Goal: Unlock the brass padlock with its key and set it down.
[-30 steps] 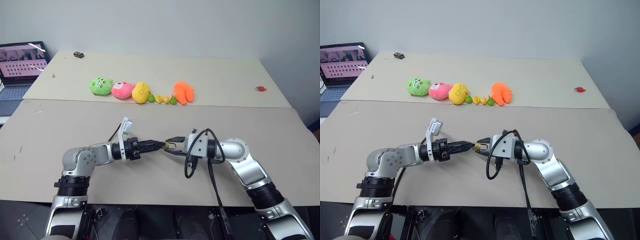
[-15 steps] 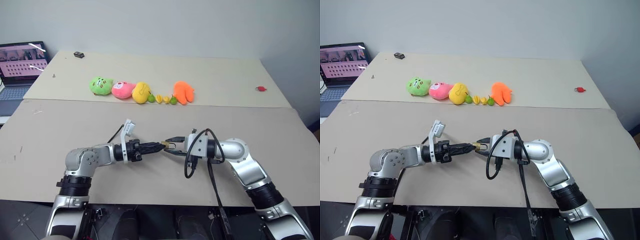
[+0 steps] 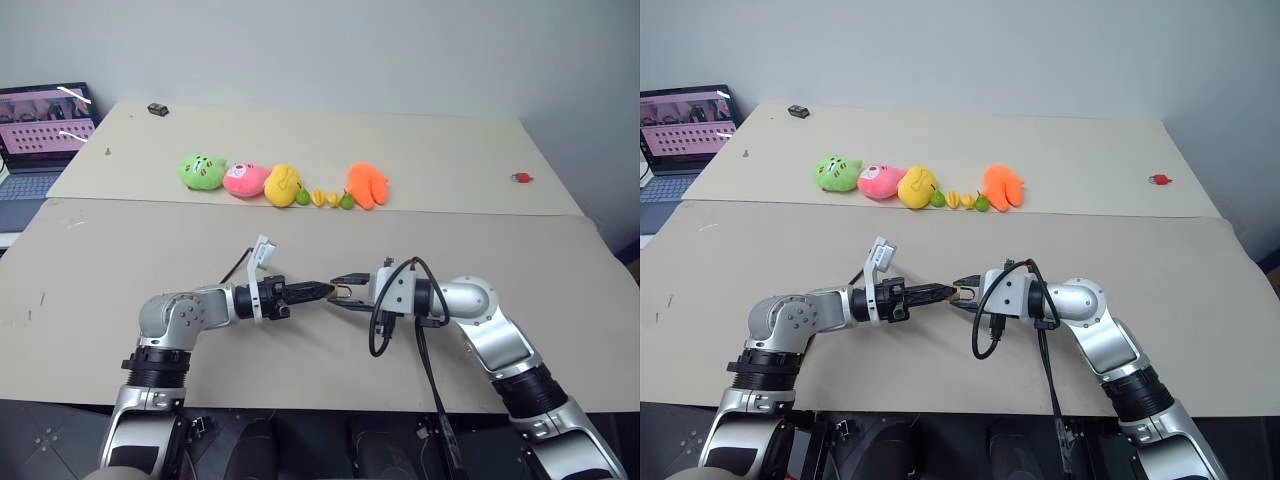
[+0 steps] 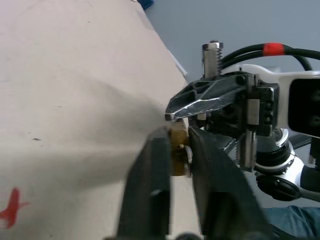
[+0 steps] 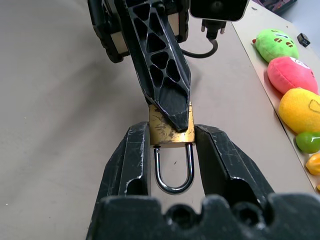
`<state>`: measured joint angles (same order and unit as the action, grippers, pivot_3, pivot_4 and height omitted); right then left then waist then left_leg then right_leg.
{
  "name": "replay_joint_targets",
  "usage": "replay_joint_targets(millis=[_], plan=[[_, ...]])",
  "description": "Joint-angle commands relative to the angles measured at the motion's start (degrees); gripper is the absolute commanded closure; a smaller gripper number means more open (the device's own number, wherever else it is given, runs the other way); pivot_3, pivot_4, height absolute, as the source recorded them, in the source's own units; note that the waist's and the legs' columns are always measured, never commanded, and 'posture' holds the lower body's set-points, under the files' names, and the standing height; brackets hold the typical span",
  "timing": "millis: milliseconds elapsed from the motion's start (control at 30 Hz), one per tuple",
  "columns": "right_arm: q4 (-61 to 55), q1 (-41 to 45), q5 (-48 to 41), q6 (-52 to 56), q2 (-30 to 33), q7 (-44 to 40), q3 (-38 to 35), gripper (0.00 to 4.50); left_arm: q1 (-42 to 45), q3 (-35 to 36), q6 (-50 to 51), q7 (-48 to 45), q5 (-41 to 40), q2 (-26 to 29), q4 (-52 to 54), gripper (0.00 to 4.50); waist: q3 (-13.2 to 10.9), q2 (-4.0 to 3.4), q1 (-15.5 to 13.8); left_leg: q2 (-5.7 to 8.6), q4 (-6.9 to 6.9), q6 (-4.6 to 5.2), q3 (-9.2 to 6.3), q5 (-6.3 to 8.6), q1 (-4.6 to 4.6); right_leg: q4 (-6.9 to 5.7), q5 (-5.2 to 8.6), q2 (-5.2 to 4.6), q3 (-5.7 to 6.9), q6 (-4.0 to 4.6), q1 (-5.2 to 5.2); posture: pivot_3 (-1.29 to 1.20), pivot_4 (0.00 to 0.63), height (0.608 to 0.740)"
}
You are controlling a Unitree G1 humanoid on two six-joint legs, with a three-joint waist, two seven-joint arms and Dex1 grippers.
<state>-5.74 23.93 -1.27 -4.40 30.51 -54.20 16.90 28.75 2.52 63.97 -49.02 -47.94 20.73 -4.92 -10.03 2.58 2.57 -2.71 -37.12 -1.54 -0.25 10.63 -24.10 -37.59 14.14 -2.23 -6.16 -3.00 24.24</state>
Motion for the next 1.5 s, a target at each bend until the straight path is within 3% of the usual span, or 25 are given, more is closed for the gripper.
replay_joint_targets(millis=[33, 433, 500, 733, 933, 1067, 1333, 1400, 1500], plan=[[-1.32, 0.51, -0.42, -0.71, 0.41, 0.59, -1.66, 3.55, 1.74, 0.55, 0.53, -0.55, -1.08, -0.04, 0.84, 4.46, 0.00, 0.00, -0.01, 0.00, 0.00, 0.00, 0.00, 0.00, 0.00, 0.00, 0.00, 0.00, 0.00, 0.00, 0.00, 0.00, 0.150, 0.717], [-0.05, 1.40, -1.08, -1.51, -0.73, 1.50, -2.13, 3.55, 0.88, -1.90, 2.46, -3.08, -1.74, 1.25, 3.34, 4.46, 0.00, 0.00, 0.00, 0.00, 0.00, 0.00, 0.00, 0.00, 0.00, 0.00, 0.00, 0.00, 0.00, 0.00, 0.01, 0.00, 0.150, 0.717], [-0.08, 1.49, -2.33, -0.50, -0.92, 1.12, -2.69, 2.50, 0.98, -1.89, 2.28, -3.04, -1.62, 1.17, 3.18, 4.50, 0.00, 0.00, -0.01, 0.00, 0.00, 0.00, 0.00, 0.00, 0.00, 0.00, 0.00, 0.00, 0.00, 0.00, 0.00, 0.00, 0.150, 0.717], [5.20, 0.28, 1.17, -2.32, 3.03, 0.53, -2.58, 0.26, 1.63, -0.44, 2.90, -2.48, -2.42, 0.64, 2.67, 4.50, 0.00, 0.00, -0.09, 0.01, 0.00, 0.00, 0.00, 0.00, -0.01, 0.01, 0.00, -0.01, 0.00, 0.00, 0.00, 0.00, 0.150, 0.717], [8.34, -2.17, -3.07, -2.35, 10.11, -3.30, -8.00, 0.26, 1.68, 2.66, 4.04, -2.91, -3.67, 3.20, 0.57, 4.50, -0.02, 0.00, 0.03, 0.02, 0.00, 0.00, 0.01, 0.00, -0.03, 0.03, -0.01, -0.02, -0.01, 0.02, 0.01, 0.00, 0.150, 0.717], [6.18, -2.03, -6.05, -1.50, 10.80, -4.67, -10.12, 1.25, 2.25, 3.67, 3.89, -2.66, -3.76, 3.53, -1.37, 4.50, -0.02, 0.00, 0.48, 0.01, 0.02, 0.00, 0.01, 0.00, 0.09, -0.01, 0.07, 0.01, -0.03, -0.11, -0.04, 0.00, 0.150, 0.717], [-1.77, -1.24, -10.20, 5.88, 7.29, -4.90, -9.13, 4.18, 2.23, 3.04, 3.33, -1.52, -3.62, 0.95, -0.92, 4.50, -0.02, 0.00, 0.03, 0.02, 0.01, 0.00, 0.00, 0.00, 0.00, 0.01, 0.07, 0.00, -0.03, -0.12, 0.00, 0.00, 0.150, 0.717], [-3.93, -0.40, -11.80, 8.77, 6.31, -4.58, -9.11, 4.46, 1.79, 2.47, 3.37, -1.93, -3.50, 0.86, -0.50, 4.50, -0.02, 0.00, -0.03, 0.02, 0.00, 0.00, 0.00, 0.00, 0.00, 0.01, 0.07, -0.01, -0.02, -0.11, -0.01, 0.00, 0.150, 0.717], [-6.09, 1.30, -12.98, 12.79, 4.80, -3.78, -8.66, 4.46, 1.48, 2.10, 3.38, -2.26, -3.53, 0.88, -0.26, 4.50, -0.02, -0.01, 0.05, 0.02, 0.00, 0.00, 0.00, 0.00, 0.01, 0.00, 0.07, -0.01, -0.03, -0.11, -0.01, 0.00, 0.150, 0.717]])
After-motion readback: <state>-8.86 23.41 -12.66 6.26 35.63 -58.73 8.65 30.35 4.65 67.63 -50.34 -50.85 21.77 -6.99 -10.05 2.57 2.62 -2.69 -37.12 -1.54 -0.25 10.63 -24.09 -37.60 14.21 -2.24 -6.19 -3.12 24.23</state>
